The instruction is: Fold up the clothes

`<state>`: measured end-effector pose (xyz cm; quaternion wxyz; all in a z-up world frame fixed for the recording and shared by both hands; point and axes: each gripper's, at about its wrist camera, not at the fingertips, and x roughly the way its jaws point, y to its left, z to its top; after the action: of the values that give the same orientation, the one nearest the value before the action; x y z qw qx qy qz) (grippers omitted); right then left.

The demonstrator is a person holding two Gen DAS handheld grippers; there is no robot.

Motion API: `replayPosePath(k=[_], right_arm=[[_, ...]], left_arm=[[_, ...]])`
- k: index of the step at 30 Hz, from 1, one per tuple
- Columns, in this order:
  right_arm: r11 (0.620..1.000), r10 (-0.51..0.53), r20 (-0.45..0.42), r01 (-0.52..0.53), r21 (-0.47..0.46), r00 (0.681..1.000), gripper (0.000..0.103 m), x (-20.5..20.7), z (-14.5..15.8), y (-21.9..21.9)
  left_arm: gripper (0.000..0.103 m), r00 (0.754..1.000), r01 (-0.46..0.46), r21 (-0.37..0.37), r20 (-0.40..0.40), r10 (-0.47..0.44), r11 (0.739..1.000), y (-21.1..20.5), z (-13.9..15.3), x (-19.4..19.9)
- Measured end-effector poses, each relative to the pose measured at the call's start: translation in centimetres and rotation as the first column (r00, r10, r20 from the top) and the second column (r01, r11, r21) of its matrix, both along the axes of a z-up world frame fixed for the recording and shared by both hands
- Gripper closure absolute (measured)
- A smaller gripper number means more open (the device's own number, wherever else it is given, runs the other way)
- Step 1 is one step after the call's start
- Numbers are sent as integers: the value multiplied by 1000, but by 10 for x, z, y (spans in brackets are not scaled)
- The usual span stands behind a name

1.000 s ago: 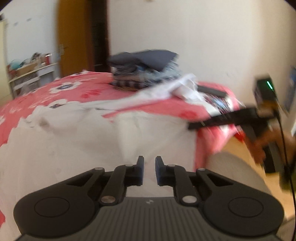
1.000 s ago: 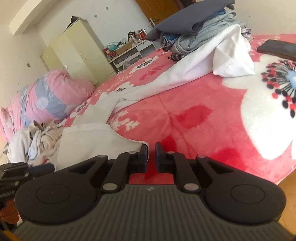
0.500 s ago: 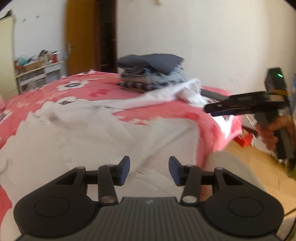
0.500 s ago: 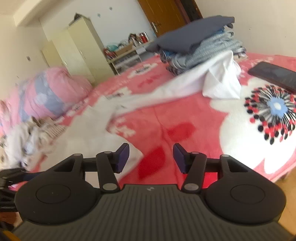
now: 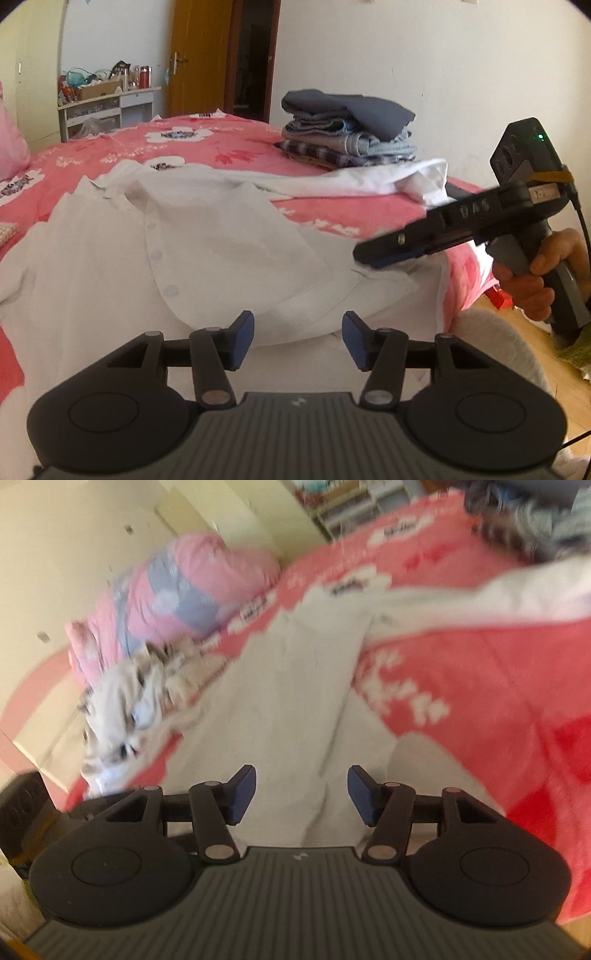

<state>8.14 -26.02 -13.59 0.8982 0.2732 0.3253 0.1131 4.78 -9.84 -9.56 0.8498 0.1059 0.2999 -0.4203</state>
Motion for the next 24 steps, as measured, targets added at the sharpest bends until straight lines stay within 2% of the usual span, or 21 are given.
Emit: replayPosePath(k=[4,5,6,8,9,11,14,16,18,21,24], right_arm=[[998,47,-22,-48,-48,999,51,-2,-11,16],[997,54,-16,-55,-62,998,59,-4,-11,19],[994,68,-13,-69,-82,998,76,-4,-11,23],[992,86,-3,-86,-92,996,90,-6,-9,26],[991,94,1,-93,-96,996,92,-7,-9,28],[987,115,64,-107,-116,991,92,-17,0,33],[979,160,162,-136,-153,974,93,-34,15,42],[967,212,210,-174,-186,954,93,-48,24,51],[945,278,237,-220,-242,931,93,-63,29,62],[905,361,240,-277,-321,901,93,-82,31,79],[876,401,221,-302,-377,889,93,-96,27,91]], left_arm=[[47,999,2,30,-36,-1,1000,-2,-16,6],[47,999,-3,34,-45,5,999,-2,-19,7],[47,999,-8,26,-51,9,1000,1,-20,7],[47,997,-23,5,-69,24,1000,7,-18,8],[46,996,-38,-10,-81,37,999,11,-16,8],[46,992,-66,-40,-110,61,997,20,-12,8],[46,974,-114,-122,-209,87,986,40,-5,10],[43,950,-144,-185,-302,83,972,54,-4,11],[41,913,-173,-242,-403,63,955,67,-7,11],[36,844,-221,-310,-536,21,925,81,-14,10],[35,768,-266,-352,-640,-23,897,83,-28,9]])
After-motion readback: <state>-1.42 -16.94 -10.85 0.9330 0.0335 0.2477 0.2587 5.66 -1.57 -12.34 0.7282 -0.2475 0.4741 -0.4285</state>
